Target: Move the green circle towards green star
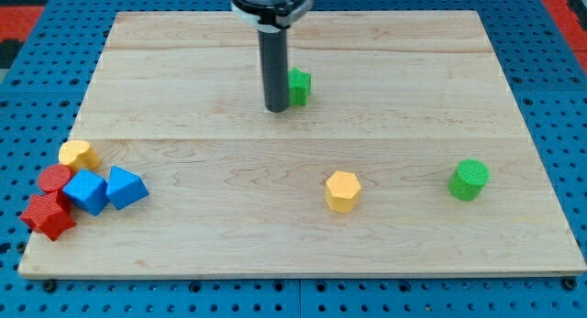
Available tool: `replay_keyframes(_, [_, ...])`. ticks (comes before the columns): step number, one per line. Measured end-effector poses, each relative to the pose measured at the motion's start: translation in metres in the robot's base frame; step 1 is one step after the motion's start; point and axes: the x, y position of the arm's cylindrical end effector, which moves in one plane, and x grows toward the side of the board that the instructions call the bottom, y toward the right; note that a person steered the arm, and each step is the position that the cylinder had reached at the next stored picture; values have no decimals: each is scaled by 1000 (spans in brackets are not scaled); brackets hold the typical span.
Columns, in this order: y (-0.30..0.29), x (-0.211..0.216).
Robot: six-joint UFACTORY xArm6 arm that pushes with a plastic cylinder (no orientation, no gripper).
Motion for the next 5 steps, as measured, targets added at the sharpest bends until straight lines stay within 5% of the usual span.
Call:
replay_keyframes(2, [208,26])
replay_keyframes(3, [290,75])
replay_keyframes(5, [280,166])
